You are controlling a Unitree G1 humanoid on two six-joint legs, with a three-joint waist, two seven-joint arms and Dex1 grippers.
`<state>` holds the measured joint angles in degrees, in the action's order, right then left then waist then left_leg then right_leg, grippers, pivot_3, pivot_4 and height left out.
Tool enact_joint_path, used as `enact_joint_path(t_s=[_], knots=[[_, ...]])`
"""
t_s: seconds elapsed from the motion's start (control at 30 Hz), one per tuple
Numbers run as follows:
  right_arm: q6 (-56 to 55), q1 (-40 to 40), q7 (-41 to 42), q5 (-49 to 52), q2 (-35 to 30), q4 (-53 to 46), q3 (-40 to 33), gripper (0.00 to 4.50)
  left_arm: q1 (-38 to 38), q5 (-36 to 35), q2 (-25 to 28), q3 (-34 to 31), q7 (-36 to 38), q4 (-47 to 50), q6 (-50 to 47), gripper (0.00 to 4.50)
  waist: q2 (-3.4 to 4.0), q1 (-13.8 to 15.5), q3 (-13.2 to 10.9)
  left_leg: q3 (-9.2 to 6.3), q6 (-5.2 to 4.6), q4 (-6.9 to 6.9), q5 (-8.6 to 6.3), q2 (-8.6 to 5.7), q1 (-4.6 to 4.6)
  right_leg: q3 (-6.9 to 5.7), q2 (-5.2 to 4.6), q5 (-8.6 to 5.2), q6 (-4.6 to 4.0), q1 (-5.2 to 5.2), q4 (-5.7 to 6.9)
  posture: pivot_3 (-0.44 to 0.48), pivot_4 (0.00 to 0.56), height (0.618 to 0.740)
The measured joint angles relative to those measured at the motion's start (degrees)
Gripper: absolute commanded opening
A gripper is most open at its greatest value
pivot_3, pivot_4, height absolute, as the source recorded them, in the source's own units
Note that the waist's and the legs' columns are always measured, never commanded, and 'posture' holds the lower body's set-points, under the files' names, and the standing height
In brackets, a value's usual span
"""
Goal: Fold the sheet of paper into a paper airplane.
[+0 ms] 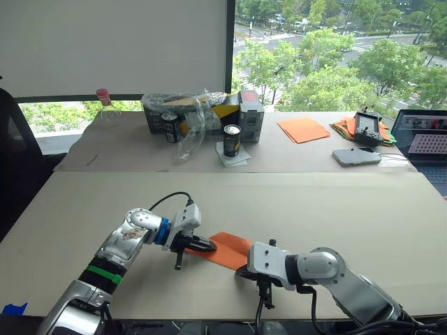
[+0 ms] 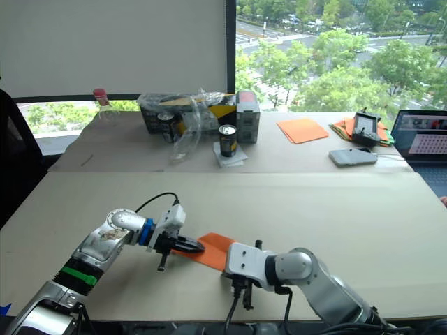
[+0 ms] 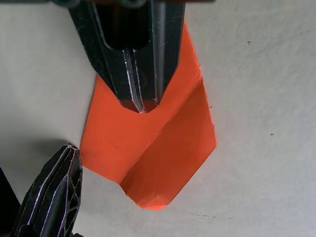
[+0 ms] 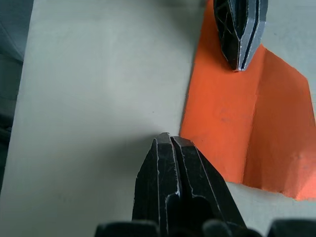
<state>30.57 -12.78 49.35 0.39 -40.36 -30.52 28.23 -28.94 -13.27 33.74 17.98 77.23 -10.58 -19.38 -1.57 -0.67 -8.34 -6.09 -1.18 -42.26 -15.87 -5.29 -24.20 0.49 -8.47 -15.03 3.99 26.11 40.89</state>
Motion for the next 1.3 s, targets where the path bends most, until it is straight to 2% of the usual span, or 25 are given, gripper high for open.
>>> enact_joint_path(t_s=[0.37,0.57,0.77,0.87,1.03,1.3], knots=[[-6.68,-2.38,-1.97,-4.44,-0.91,5.36,-2.06,0.01,0.30,-0.14,0.16,-0.80,-0.88,0.01,-0.53,0.00,0.00,0.21,0.00,0.00,0.00,-0.02,0.00,-0.02,-0.03,0.01,-0.01,0.01,0.00,0.01,0.00,0.000,0.150,0.670],[0.96,-1.22,1.74,4.01,-0.78,5.18,-9.36,0.01,0.73,-0.13,0.19,-1.12,-1.50,0.20,-0.37,0.00,-0.01,0.16,-0.01,0.00,0.00,0.00,0.00,-0.01,-0.10,0.02,-0.01,0.01,0.00,0.07,0.00,0.000,0.150,0.670],[1.65,-0.60,2.43,10.85,1.26,9.66,-17.89,0.01,3.38,-0.27,0.25,-3.06,-4.03,2.53,-0.19,0.00,-0.02,-0.02,-0.01,0.00,-0.01,0.03,-0.01,0.00,-0.08,0.04,-0.01,0.01,-0.01,0.07,-0.04,0.000,0.150,0.670],[3.96,-3.63,2.20,14.67,4.09,12.81,-20.66,0.89,4.89,-0.36,0.26,-4.31,-6.03,4.11,-0.46,0.00,-0.01,-0.23,-0.01,0.00,0.00,0.07,0.00,0.02,-0.07,0.05,0.00,0.01,-0.01,0.11,-0.02,0.000,0.150,0.670],[6.89,-8.80,4.35,18.48,6.49,19.59,-20.95,2.58,7.63,-0.52,0.27,-5.79,-8.88,6.79,-0.55,0.00,-0.01,-0.13,-0.01,0.01,-0.01,0.07,-0.01,0.00,-0.08,0.05,0.00,0.02,-0.02,0.10,-0.08,0.000,0.150,0.670],[13.42,-12.98,9.28,21.18,8.22,28.49,-16.85,2.58,9.59,-0.61,0.14,-6.24,-11.67,9.38,-0.89,0.00,0.00,-0.11,-0.01,0.01,0.00,0.08,-0.01,-0.01,-0.08,0.05,-0.02,0.02,-0.03,0.10,-0.08,0.000,0.150,0.670]])
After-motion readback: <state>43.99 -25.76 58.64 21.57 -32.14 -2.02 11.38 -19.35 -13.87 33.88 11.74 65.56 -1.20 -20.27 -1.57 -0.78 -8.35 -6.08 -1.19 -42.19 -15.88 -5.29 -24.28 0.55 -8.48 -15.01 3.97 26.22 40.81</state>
